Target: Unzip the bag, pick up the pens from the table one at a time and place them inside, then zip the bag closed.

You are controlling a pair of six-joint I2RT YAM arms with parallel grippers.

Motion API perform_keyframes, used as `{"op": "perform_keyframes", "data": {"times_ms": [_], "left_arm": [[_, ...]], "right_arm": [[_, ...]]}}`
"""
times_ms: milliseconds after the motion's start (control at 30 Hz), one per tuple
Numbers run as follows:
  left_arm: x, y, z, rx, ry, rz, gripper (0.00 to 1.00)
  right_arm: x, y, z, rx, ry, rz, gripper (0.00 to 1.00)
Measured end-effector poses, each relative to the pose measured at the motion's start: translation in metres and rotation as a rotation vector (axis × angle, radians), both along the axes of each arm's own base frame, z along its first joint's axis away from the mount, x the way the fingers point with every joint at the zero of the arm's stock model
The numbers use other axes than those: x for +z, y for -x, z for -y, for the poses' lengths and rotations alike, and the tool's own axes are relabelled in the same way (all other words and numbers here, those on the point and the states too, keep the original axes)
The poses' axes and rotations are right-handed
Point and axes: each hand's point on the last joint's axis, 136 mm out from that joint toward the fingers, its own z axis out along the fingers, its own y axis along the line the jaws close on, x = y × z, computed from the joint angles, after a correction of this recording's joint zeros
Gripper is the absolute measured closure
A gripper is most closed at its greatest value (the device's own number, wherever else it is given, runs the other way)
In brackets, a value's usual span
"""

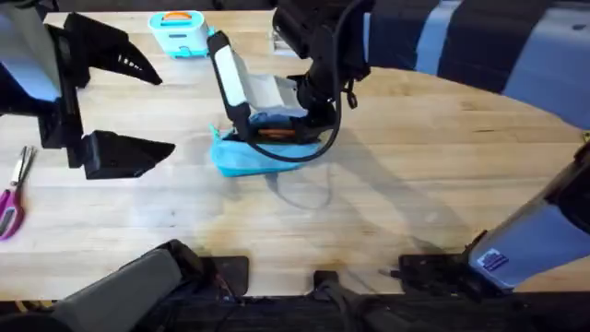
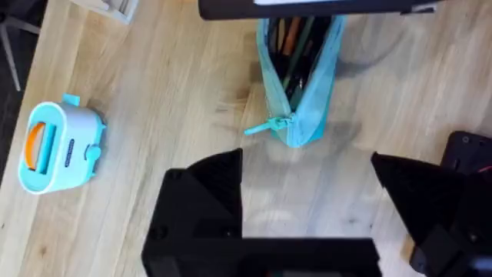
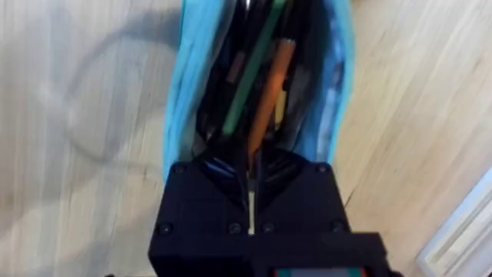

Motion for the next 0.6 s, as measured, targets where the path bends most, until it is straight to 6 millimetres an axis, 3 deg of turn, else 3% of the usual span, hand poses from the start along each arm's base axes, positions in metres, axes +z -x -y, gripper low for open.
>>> {"op": "perform_keyframes", "data": {"times_ms": [433,600], "left_arm": [[0.0,0.0,0.0,0.0,0.0,0.0,0.007],[0.0,0.0,0.0,0.0,0.0,0.0,0.007]], "right_arm": [[-0.016,0.016,-0.034,0.084,-0.058,-0.035,0.943],[-0.015,0.018,-0.038,0.092,-0.069,-0.04,0.26]]}}
